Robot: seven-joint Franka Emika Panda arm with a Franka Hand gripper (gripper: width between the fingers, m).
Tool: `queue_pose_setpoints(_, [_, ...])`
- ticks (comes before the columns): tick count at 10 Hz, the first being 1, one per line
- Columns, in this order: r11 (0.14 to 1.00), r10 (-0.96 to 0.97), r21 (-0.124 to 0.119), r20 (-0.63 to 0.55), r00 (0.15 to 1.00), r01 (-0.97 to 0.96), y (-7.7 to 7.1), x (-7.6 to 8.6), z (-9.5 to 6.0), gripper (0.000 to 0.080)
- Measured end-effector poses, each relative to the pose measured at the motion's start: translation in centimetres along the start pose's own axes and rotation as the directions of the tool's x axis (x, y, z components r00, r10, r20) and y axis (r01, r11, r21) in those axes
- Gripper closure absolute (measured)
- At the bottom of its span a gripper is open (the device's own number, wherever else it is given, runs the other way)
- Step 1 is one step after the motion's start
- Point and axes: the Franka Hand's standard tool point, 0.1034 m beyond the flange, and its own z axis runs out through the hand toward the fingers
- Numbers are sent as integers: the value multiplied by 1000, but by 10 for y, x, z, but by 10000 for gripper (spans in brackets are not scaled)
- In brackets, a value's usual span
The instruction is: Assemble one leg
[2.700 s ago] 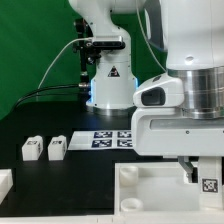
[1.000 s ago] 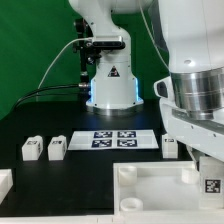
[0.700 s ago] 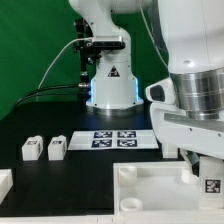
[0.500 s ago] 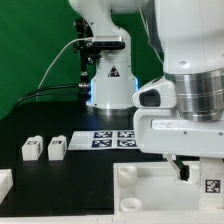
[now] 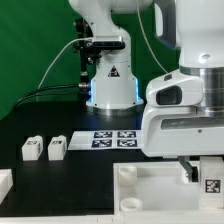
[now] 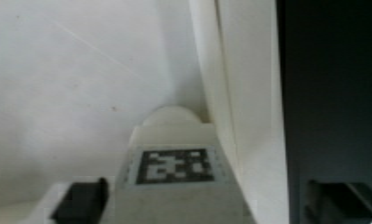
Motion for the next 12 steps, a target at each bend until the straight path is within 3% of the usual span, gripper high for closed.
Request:
queue_pose_setpoints(1, [994,106,1,0,994,-106,0,0,0,342])
queue_pose_setpoints(2, [976,218,-2,-1,976,-218,3,1,0,508])
queue_pose_setpoints(4, [924,381,5,3,924,-381,2,3,-2,508])
queue_pose_setpoints(6, [792,610,10,8,792,-610,2,4,-4,508])
queue_pose_setpoints(8, [449,892,30,38,450,-893,3,6,-2,508])
queue_pose_setpoints(9, [318,945,35,65,320,-947,4,8,-1,508])
queue_pose_setpoints(11, [38,994,28,98,40,-999,4,10,-1,508])
queue_pose_setpoints(12, [-40,994,20,100,-38,-999,5,10,-1,508])
